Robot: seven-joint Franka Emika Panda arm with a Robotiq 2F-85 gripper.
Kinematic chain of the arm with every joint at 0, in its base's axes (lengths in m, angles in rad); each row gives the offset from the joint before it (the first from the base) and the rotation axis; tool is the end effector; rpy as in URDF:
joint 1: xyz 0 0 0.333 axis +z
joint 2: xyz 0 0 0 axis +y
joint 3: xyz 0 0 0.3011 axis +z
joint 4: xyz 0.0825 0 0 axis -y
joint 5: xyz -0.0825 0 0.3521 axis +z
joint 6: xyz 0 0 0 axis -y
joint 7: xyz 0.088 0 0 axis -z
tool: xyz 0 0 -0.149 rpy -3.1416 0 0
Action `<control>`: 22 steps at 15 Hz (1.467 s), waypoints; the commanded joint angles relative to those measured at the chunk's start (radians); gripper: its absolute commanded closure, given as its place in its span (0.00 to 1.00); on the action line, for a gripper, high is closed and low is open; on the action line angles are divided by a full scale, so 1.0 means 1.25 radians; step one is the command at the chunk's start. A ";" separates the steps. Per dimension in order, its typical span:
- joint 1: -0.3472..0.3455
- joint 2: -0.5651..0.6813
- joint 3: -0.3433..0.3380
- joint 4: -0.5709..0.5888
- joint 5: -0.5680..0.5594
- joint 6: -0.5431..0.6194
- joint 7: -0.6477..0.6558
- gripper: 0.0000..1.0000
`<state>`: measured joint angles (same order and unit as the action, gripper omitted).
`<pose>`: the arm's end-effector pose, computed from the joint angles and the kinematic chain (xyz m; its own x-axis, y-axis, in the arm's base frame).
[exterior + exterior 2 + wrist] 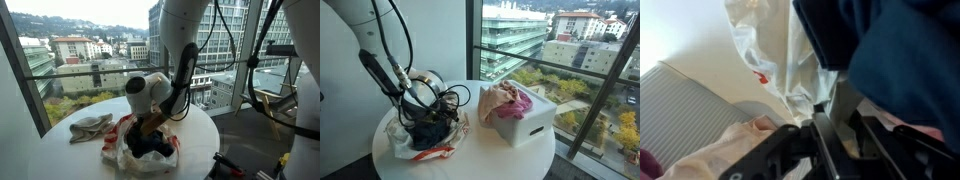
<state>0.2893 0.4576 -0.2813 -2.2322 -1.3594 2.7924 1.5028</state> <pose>0.5177 0.0260 0.1415 0.8960 -0.0618 0.4397 -0.2381 -0.9027 0.3583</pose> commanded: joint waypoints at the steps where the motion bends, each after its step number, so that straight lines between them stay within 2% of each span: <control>1: 0.017 -0.001 -0.006 0.012 0.006 -0.064 0.022 0.99; 6: 0.042 -0.010 -0.004 0.019 0.023 -0.225 0.021 1.00; 7: -0.028 -0.022 0.080 0.023 0.011 -0.308 0.010 1.00; 10: -0.038 -0.024 0.140 0.039 0.093 -0.508 -0.079 1.00; 12: -0.051 -0.026 0.187 0.066 0.156 -0.640 -0.166 1.00; 15: -0.067 -0.024 0.237 0.127 0.253 -0.787 -0.339 1.00; 16: -0.047 -0.023 0.222 0.145 0.285 -0.813 -0.397 1.00; 17: -0.081 -0.023 0.258 0.163 0.305 -0.836 -0.452 1.00; 22: -0.117 -0.037 0.280 0.256 0.445 -0.902 -0.740 1.00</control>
<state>0.1818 0.4372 0.0444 -1.9769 -0.8936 1.7188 0.7740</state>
